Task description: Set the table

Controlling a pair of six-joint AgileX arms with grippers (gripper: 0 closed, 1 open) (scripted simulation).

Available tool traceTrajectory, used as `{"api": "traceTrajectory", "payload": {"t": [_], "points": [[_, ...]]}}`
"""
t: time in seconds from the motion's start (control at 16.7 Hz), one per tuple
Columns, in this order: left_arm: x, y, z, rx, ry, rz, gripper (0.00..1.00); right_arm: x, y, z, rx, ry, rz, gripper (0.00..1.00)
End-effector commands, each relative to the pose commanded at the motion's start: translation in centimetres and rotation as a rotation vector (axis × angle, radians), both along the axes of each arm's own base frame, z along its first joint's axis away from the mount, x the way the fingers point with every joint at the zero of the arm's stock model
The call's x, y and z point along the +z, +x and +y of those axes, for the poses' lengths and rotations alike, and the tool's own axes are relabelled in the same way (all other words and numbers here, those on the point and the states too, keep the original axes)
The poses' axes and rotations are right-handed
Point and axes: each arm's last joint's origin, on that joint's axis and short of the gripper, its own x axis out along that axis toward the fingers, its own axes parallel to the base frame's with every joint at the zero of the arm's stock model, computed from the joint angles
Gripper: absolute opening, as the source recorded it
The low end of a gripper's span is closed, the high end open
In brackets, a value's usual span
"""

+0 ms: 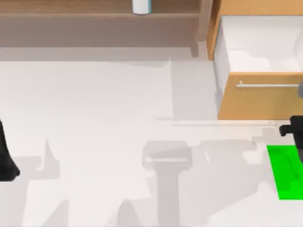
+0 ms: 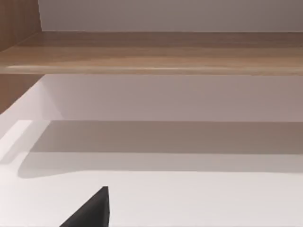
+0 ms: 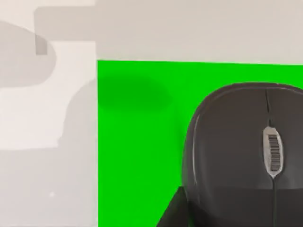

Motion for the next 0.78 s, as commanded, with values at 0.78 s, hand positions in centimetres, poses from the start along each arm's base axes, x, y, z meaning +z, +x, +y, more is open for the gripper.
{"api": "traceTrajectory", "payload": {"t": [0.78], "points": [[0.0,0.0,0.0,0.0,0.0,0.0,1.0,-1.4,-0.2,-0.1,-0.001,-0.004,0.034,0.0]]}}
